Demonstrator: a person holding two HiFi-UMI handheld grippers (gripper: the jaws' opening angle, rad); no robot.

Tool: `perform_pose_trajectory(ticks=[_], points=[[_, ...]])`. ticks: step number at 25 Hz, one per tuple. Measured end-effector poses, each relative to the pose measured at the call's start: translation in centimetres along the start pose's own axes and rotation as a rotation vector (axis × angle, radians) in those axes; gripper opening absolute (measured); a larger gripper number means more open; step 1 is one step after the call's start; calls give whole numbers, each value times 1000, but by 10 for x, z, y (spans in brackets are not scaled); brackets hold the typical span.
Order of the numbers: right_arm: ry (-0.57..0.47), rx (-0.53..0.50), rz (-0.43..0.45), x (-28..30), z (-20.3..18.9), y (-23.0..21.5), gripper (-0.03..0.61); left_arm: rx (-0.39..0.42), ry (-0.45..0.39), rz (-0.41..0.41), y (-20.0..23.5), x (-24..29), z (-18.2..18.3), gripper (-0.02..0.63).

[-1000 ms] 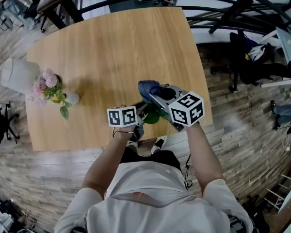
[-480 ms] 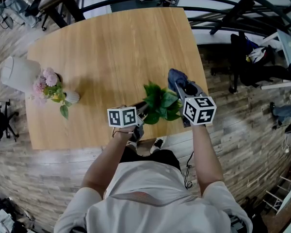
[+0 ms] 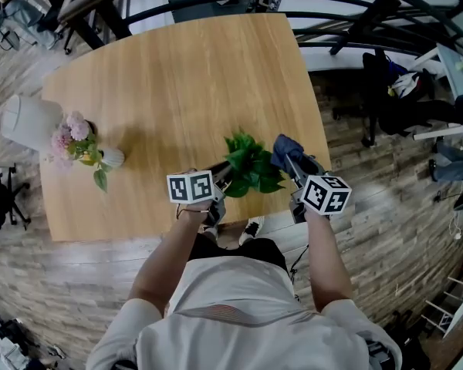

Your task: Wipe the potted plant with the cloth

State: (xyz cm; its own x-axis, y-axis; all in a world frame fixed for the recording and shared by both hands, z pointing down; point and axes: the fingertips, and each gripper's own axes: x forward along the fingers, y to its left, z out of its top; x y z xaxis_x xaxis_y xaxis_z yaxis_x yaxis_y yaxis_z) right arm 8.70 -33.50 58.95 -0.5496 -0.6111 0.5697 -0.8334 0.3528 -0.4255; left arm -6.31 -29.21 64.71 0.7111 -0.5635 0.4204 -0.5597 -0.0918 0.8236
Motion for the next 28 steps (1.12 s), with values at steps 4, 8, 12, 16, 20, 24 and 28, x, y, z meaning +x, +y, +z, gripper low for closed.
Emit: perform_pose_trajectory(ticks=[4,8,12,16,20,24,28], points=[[-11,39,-107,-28,-17,-44,152,18,-8,15,0,1,-1,101],[-79,43,-105,-55,-11,-43,152,19,-46,12,-4,-5,6,106],[-139,10,-88,-73,8,-29,152,-1,-115,30,-10,-23,28,107],[-215,-43,-59,-97,34,-4,152,117,-223,115,-23,-62,58,106],[-307,-152,-58,-123,71,26,152,397,-286,126,-78,-98,81,89],[-425,-247,-84,-153,113,51,152,556,-392,104,-138,-128,105,66],[-507,-304,-54,-173,142,76,152,671,-496,99,-184,-156,122,52]])
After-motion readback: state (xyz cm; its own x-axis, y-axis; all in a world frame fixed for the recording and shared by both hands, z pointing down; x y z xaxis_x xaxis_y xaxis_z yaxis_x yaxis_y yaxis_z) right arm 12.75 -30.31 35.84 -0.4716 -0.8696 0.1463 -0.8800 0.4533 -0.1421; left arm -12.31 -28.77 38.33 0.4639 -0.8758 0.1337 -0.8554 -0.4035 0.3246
